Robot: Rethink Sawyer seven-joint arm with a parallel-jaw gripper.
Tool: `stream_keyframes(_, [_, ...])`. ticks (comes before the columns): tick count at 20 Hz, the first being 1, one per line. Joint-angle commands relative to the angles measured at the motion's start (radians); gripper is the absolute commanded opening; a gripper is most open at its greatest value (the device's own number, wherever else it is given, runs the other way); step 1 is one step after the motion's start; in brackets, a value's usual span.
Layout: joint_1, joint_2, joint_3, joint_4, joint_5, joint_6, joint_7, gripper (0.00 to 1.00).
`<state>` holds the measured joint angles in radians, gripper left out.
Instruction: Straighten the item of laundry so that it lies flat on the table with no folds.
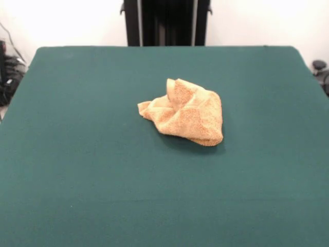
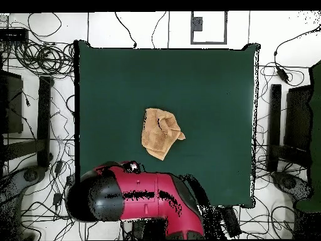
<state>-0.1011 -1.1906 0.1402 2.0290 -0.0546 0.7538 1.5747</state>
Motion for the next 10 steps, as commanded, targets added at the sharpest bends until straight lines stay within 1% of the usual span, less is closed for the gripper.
stream_keyframes(1, [0.140,0.021,-0.156,-0.018,0.045,0.083,0.612,1.00])
stream_keyframes(2, [0.137,0.042,-0.152,-0.006,0.063,0.048,0.599,1.00])
stream_keyframes(8, [0.172,0.076,-0.167,-0.013,0.097,0.028,0.564,1.00])
stream_keyframes(9, [0.180,0.071,-0.167,-0.010,0.098,0.032,0.568,1.00])
stream_keyframes(10, [0.185,0.087,-0.167,-0.017,0.090,0.024,0.573,1.00])
